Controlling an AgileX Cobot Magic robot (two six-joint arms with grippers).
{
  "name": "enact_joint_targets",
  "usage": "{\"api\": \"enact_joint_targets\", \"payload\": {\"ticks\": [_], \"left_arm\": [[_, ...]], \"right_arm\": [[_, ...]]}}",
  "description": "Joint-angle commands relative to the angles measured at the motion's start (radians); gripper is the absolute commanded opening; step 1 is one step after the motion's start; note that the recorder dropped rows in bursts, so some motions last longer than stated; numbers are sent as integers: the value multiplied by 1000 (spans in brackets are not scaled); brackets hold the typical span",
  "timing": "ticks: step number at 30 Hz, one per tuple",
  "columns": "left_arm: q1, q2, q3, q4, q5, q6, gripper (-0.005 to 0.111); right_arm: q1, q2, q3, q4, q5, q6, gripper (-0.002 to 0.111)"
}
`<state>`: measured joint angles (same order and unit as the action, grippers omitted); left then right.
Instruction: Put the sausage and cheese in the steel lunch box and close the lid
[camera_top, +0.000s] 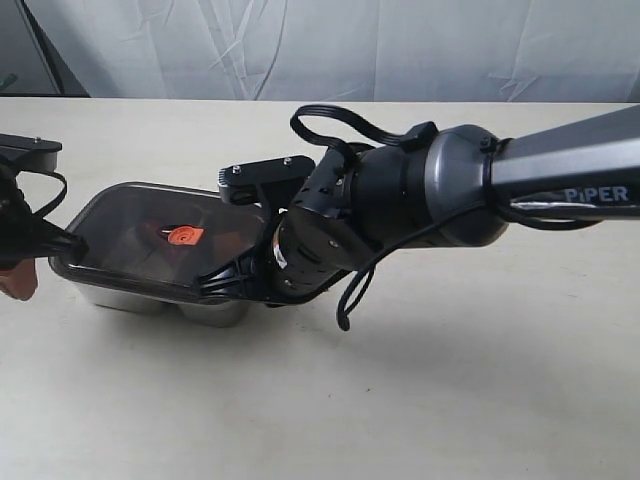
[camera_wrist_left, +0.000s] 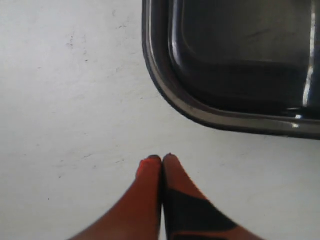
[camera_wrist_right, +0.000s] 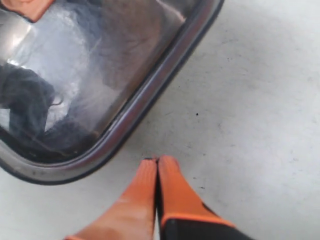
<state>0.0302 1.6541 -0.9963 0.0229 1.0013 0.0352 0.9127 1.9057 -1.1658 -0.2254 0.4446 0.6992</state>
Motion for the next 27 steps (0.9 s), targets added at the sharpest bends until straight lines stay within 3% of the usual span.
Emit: {"api": "enact_joint_targets", "payload": {"ticks": [1,13,21,27], "left_arm": [[7,9,-6,-7,-41,-9,0],[7,49,-6,-16,-163,-35,0],[7,49,-6,-23,-159,-35,0],[7,42,-6,-23,-123,-35,0]], "right_arm": [[-6,-11,-4,-16,15,11,0],[-6,-11,-5,-44,9,13,0],[-6,-11,-5,-72,-22,30,0],[-6,-11,-6,-315,75,246,0]]}}
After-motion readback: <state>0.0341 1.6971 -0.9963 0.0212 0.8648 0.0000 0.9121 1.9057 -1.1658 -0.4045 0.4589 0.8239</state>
